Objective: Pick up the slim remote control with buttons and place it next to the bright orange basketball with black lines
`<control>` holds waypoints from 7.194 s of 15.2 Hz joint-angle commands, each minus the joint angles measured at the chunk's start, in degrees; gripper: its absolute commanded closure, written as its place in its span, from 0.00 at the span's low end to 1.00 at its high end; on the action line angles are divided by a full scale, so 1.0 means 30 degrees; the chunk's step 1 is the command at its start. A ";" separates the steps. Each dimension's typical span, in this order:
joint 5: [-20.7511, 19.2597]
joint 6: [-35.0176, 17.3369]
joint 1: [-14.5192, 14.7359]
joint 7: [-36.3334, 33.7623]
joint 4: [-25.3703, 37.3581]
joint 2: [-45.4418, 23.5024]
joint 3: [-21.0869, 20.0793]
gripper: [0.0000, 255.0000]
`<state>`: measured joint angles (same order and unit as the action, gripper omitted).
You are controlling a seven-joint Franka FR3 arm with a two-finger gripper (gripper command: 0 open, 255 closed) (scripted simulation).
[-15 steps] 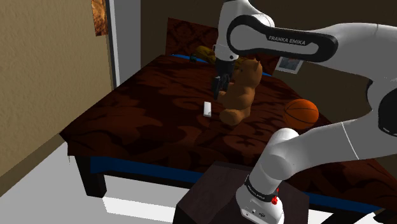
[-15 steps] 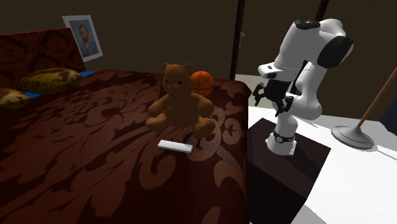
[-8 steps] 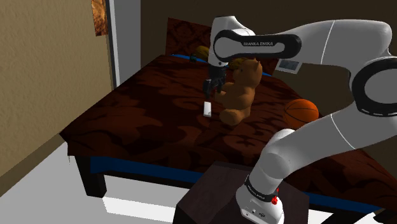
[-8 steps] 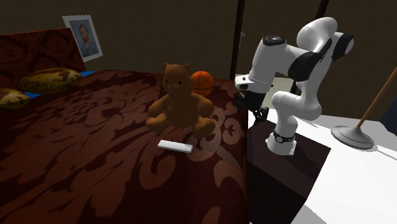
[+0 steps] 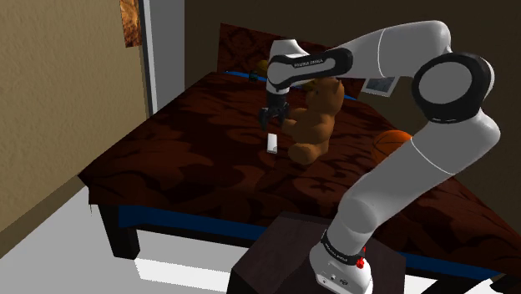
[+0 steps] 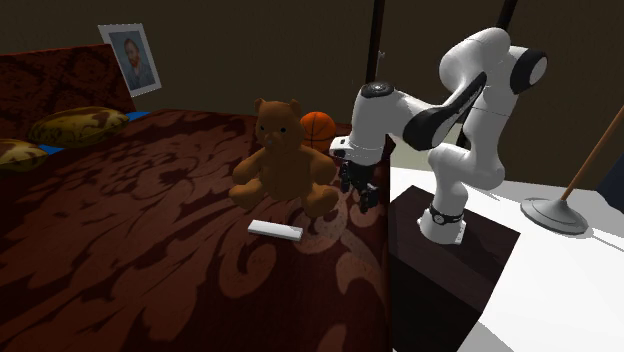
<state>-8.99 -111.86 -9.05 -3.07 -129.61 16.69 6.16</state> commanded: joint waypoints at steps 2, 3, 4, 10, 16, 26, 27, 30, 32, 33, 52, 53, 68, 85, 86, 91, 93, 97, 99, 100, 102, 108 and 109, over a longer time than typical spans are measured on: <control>0.0209 -0.1210 -0.0439 -0.0232 0.0787 -0.1880 0.0583 0.00; 0.0321 -0.1546 -0.0575 -0.0289 0.1104 -0.2506 0.0766 0.00; 0.0450 -0.1866 -0.0713 -0.0337 0.1438 -0.3134 0.0945 0.00; 0.1586 -0.3438 -0.1595 -0.0432 0.3769 -0.6936 0.1909 0.00; 0.3204 -0.4372 -0.2729 -0.0326 0.6660 -1.0780 0.2555 0.00; 0.5941 -0.4503 -0.5338 -0.0465 1.2742 -1.7182 0.2831 0.00; 0.5975 -0.4686 -0.5361 -0.0445 1.2695 -1.7321 0.2799 0.00; 0.6089 -0.5224 -0.5422 -0.0377 1.2584 -1.7754 0.2715 0.00; 0.6168 -0.5573 -0.5465 -0.0332 1.2534 -1.8056 0.2658 0.00; 0.6207 -0.5745 -0.5487 -0.0309 1.2515 -1.8212 0.2628 0.00; 0.6191 -0.5672 -0.5480 -0.0315 1.2523 -1.8146 0.2642 1.00; 0.6152 -0.5499 -0.5460 -0.0335 1.2544 -1.7992 0.2672 1.00; 0.5608 -0.2673 -0.5252 -0.0620 1.3463 -1.6048 0.3040 1.00; 0.5184 0.1014 -0.5227 -0.0857 1.5878 -1.4732 0.3283 1.00; 0.5168 0.1249 -0.5234 -0.0867 1.6072 -1.4690 0.3293 1.00; 0.5110 0.2456 -0.5287 -0.0908 1.7146 -1.4547 0.3332 1.00; 0.5097 0.2957 -0.5317 -0.0921 1.7627 -1.4524 0.3344 1.00; 0.5088 0.3996 -0.5395 -0.0942 1.8690 -1.4543 0.3364 1.00; 0.5094 0.4536 -0.5445 -0.0950 1.9278 -1.4589 0.3371 1.00; 0.5099 0.4812 -0.5473 -0.0953 1.9588 -1.4622 0.3374 1.00; 0.5117 0.5377 -0.5535 -0.0958 2.0243 -1.4710 0.3378 1.00; 0.5223 0.7210 -0.5794 -0.0968 2.2552 -1.5181 0.3374 1.00; 0.5251 0.7542 -0.5851 -0.0970 2.3001 -1.5298 0.3371 1.00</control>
<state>6.71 -90.23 -26.52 -5.89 -61.86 -28.94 16.30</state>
